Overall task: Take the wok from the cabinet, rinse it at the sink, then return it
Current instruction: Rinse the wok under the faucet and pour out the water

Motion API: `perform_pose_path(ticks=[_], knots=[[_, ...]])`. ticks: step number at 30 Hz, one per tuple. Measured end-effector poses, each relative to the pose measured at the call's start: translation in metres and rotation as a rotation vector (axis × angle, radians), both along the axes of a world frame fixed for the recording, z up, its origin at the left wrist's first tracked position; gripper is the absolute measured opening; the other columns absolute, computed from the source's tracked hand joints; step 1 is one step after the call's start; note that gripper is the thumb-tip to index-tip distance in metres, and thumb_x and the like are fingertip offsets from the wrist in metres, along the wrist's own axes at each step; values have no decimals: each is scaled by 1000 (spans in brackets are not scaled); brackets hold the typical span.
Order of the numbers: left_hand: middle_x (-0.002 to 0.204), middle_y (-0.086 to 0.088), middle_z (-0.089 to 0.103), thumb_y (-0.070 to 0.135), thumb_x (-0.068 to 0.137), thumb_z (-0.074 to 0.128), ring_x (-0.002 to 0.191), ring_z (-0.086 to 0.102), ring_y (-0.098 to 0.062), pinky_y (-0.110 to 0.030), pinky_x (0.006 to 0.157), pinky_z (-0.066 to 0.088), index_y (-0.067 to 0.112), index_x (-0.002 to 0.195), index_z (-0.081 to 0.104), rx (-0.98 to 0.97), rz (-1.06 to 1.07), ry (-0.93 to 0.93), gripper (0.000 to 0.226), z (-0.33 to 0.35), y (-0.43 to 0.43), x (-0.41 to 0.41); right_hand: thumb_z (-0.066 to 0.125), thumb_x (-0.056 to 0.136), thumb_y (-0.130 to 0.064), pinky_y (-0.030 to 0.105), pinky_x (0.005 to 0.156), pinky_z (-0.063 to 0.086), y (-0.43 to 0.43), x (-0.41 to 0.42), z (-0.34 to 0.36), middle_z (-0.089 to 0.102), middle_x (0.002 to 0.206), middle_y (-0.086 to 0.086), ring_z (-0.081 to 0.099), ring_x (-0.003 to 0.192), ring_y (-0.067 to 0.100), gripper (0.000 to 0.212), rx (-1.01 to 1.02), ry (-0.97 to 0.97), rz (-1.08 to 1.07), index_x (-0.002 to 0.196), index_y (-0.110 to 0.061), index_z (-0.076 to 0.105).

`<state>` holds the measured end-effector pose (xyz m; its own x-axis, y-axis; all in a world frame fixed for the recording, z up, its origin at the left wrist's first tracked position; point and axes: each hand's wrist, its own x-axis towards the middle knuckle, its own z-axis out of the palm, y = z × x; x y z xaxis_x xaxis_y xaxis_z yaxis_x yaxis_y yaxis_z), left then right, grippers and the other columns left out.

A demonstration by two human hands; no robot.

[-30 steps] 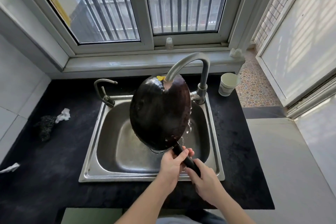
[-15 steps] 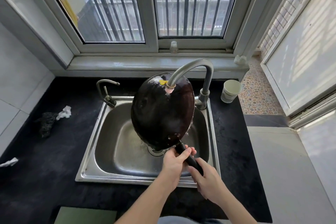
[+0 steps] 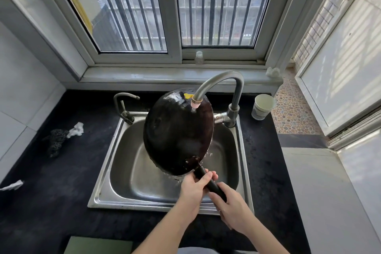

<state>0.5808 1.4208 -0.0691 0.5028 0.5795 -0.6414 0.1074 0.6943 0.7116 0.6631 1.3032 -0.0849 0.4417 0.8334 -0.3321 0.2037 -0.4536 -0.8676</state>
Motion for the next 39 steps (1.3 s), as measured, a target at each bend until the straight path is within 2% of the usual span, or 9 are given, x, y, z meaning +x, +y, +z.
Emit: perform_pose_path(ticks=[4,10,15,22,28,31,33,36,39], knots=[[108,-21,71,-1,91,62,102,72,-27,-46,96,54,-2,114,56,3,18,-9,23,1,-1,-13,57,97,-36,35,59,51,1,-11,-1,66,77,11,56,59,9,11,-13,-21,13,97,-25,60],[97,-18,72,-1,92,61,94,72,-24,-37,87,58,-8,114,54,24,-37,-25,24,2,-4,-36,62,96,-27,17,44,40,-3,-35,6,61,68,2,53,44,6,6,-35,18,7,95,-22,59],[97,-17,74,-1,91,62,100,71,-26,-37,87,58,-6,111,59,-71,-44,-81,20,3,-5,-60,72,86,-33,20,54,47,-7,-61,7,67,78,0,60,59,8,18,-90,43,-35,101,-27,63],[114,-18,72,-8,92,56,108,69,-25,-35,90,57,-3,117,59,-92,-210,-94,25,-3,-3,-91,70,90,-21,25,31,34,-14,-98,16,58,55,-1,42,32,18,24,-94,352,-127,109,-17,56],[97,-16,74,-7,86,65,101,69,-29,-38,91,56,2,96,66,64,-260,-22,14,-13,-4,-98,68,84,-37,38,44,54,-10,-123,16,69,63,2,63,43,20,15,-267,55,-222,93,-26,60],[97,-16,75,-5,85,68,96,71,-27,-36,87,58,3,94,68,108,-278,-2,13,-13,-5,-95,55,92,-49,40,76,58,0,-136,21,72,102,-3,72,89,25,24,-528,-337,-206,107,-31,54],[95,-13,77,-1,84,71,95,72,-26,-37,88,58,5,94,70,146,-307,8,12,-15,-5,-95,46,97,-48,42,83,52,5,-144,25,68,116,-2,68,106,28,30,-588,-503,-210,116,-25,49],[93,-4,78,6,83,74,94,73,-18,-31,85,58,11,94,71,201,-369,49,12,-18,-4,-100,45,97,-49,41,83,52,5,-152,23,69,117,1,68,106,28,37,-558,-512,-228,126,-26,44],[93,-1,79,9,83,75,93,73,-14,-30,86,57,12,95,70,232,-413,77,13,-20,-3,-103,47,95,-54,41,82,52,2,-153,16,70,112,3,68,103,28,34,-550,-444,-253,114,-26,50]])
